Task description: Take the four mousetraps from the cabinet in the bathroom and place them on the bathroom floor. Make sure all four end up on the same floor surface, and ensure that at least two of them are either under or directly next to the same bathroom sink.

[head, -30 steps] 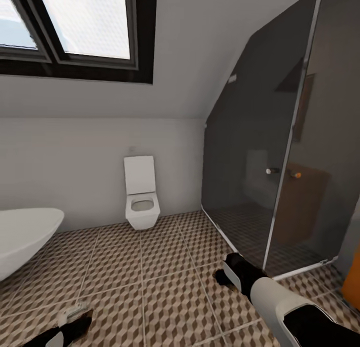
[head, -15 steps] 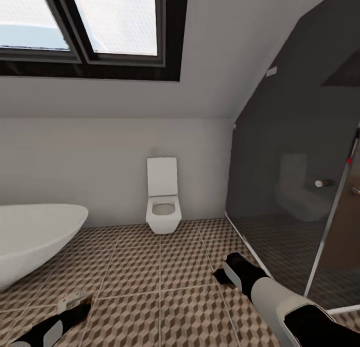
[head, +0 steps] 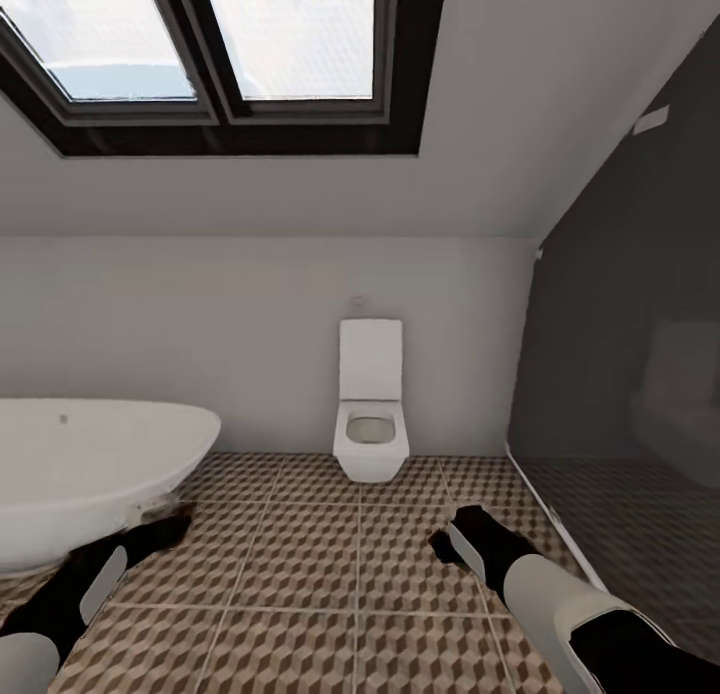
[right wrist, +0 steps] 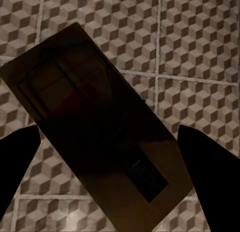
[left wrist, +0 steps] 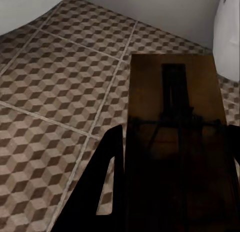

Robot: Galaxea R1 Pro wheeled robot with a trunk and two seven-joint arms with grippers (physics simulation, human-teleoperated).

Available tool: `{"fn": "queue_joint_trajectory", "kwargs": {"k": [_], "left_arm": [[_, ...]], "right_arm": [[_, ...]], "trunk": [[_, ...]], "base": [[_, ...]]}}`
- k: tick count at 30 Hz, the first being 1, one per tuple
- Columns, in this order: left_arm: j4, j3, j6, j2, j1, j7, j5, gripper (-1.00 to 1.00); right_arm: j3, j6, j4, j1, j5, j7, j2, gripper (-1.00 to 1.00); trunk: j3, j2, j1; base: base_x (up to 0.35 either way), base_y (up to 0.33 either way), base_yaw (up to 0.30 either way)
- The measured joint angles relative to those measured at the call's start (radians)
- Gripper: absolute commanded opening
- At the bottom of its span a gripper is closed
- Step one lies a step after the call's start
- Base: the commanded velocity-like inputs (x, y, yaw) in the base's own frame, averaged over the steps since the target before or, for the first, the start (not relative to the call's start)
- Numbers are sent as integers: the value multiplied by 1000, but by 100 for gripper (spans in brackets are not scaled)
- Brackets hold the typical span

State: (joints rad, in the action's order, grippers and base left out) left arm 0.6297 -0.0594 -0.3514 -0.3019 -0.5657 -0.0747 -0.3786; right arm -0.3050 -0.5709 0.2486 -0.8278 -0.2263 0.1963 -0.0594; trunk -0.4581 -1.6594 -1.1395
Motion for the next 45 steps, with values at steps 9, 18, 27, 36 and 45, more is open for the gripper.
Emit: {"fn": "queue_joint_trajectory", "kwargs": {"k": [9, 18, 27, 36, 45], "left_arm": [[212, 26, -205, 14, 0, 1, 22, -100], [226, 131, -217, 23, 0, -2, 24, -100], [233, 190, -217, 53, 0, -2, 25, -100], [233, 195, -216, 87, 0, 0, 26, -100], [231, 193, -216, 88, 0, 4, 27, -100]], "right_arm": [[5, 75, 9, 0, -11, 0, 9, -100], [36, 115, 6, 0, -15, 0, 55, -100], [59, 119, 1, 0, -16, 20, 94, -100], [61, 119, 1, 0, -16, 23, 109, -100], [62, 119, 1, 0, -16, 23, 108, -100]], "trunk": [[0, 0, 0], [0, 0, 0], [5, 0, -1], [13, 0, -1], [19, 0, -1]], "base": [[323, 0, 300], [279, 0, 117], [46, 0, -159], [1, 0, -257], [9, 0, -175]]}}
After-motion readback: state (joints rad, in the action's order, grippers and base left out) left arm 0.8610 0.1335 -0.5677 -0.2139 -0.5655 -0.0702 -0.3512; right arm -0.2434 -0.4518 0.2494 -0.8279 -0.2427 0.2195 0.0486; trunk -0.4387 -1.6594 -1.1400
